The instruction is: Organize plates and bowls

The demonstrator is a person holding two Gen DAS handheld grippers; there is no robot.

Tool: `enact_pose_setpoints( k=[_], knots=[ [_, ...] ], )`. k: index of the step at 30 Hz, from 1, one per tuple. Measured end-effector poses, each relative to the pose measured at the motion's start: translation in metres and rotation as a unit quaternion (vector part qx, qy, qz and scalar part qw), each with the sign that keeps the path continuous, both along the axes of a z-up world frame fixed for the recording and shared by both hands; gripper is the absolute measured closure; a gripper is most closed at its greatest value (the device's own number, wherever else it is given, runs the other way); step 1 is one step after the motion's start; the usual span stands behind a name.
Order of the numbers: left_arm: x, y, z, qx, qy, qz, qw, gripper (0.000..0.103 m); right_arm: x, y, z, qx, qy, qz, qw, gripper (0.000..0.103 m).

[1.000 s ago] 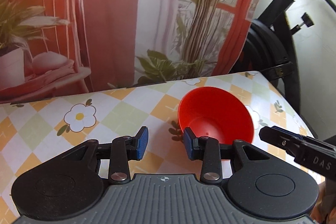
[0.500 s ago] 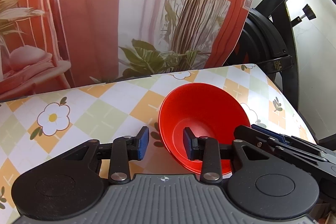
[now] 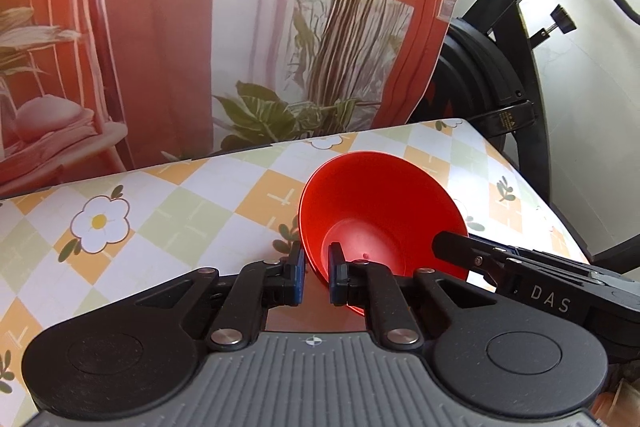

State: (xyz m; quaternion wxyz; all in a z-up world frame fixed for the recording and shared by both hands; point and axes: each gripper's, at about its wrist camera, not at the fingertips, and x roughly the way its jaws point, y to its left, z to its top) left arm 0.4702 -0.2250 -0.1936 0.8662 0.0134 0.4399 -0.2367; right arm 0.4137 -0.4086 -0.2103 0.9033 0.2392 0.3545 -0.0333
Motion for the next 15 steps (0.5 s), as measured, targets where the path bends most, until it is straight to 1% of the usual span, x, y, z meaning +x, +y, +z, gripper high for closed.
enact_pose_setpoints(
  k=[4,8,15],
  knots=[
    [-0.015,0.005,0.013,-0.003,-0.014,-0.007,0.9999,0.090,-0.014,0.002,0.015,0.002,-0.011,-0.001,1.000,0.093],
    [-0.033,0.013,0.028,-0.014,-0.028,-0.007,0.9995,0.090,-0.027,0.010,0.032,-0.010,-0.019,0.004,1.000,0.093],
    [-0.062,0.033,0.062,-0.017,-0.057,-0.004,0.9982,0.090,-0.046,0.032,0.064,-0.013,-0.042,0.009,0.999,0.093]
  ],
)
